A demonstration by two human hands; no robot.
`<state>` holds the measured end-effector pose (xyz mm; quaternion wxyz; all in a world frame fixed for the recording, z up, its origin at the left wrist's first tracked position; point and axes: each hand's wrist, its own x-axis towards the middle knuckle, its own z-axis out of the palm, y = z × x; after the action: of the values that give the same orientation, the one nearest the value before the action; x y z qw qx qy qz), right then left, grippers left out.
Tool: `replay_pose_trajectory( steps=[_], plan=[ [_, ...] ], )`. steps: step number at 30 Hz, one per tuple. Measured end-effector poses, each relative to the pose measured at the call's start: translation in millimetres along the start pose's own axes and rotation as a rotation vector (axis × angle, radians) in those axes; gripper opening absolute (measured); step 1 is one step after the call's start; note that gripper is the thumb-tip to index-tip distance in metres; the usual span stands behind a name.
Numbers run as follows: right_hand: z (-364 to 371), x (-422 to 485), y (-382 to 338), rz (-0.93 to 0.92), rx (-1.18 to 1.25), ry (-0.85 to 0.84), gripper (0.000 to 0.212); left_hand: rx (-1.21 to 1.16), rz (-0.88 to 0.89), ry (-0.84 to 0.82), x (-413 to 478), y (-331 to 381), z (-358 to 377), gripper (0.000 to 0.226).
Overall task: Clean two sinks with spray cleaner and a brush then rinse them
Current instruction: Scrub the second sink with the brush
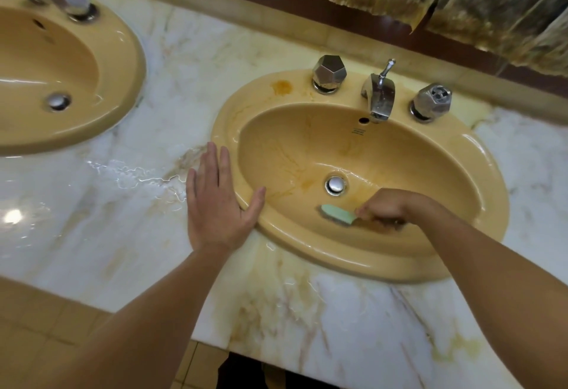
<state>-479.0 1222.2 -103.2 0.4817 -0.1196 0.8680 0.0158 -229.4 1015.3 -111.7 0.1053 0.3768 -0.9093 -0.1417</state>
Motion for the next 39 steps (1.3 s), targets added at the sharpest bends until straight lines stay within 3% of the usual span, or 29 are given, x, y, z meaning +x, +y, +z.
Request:
replay_pose_trajectory(
  steps=[4, 7, 10, 13, 16, 20, 23, 26, 29, 32, 33, 36, 39],
  plan=[
    [6.2, 8.3, -7.0, -0.034, 0.028, 0.074, 0.038, 0.009, 0.002, -0.007, 0.5, -0.6, 0.5, 0.091],
    [8.9, 8.6, -14.6, -0.041, 0.099, -0.042, 0.039, 0.007, 0.0, -0.004, 0.7, -0.2, 0.5, 0.091],
    [10.0, 12.0, -17.6, -0.048, 0.111, 0.109, 0.037, -0.001, 0.003, -0.008, 0.3, 0.2, -0.5, 0.091],
    [10.6, 7.2, -27.3, -0.036, 0.17, -0.053, 0.031, -0.001, -0.003, -0.012, -0.1, 0.4, -0.9, 0.091],
    [13.2, 12.9, -32.1, -0.047, 0.131, 0.106, 0.034, 0.002, -0.004, -0.017, 0.3, 0.5, -1.0, 0.091],
    [14.2, 9.5, -45.7, -0.086, 0.202, -0.063, 0.026, -0.001, -0.007, -0.008, 0.3, 0.5, -1.0, 0.091],
    [14.0, 12.9, -52.8, -0.123, 0.152, 0.124, 0.022, -0.006, -0.003, -0.007, 0.2, 0.9, -0.9, 0.09],
    [14.4, 16.4, -59.6, -0.112, 0.216, -0.021, 0.023, -0.012, -0.001, -0.002, 0.4, 1.1, -1.2, 0.09],
    [14.3, 29.4, -58.7, -0.103, 0.251, 0.202, 0.024, -0.01, 0.005, 0.001, 0.4, 0.8, -0.9, 0.091],
    [11.0, 27.2, -66.5, -0.152, 0.24, -0.05, 0.018, -0.009, 0.007, 0.005, 0.5, 0.6, -0.6, 0.091],
    [10.8, 29.1, -67.7, -0.159, 0.237, -0.052, 0.018, -0.007, 0.009, 0.005, 0.8, 0.4, -0.6, 0.091],
    [7.4, 40.2, -66.4, -0.166, 0.226, 0.268, 0.024, -0.002, 0.007, 0.003, 1.0, 0.6, -0.2, 0.091],
    [6.5, 39.8, -70.0, -0.204, 0.186, -0.008, 0.019, -0.006, 0.007, 0.01, 1.1, 0.0, 0.7, 0.091]
  ],
)
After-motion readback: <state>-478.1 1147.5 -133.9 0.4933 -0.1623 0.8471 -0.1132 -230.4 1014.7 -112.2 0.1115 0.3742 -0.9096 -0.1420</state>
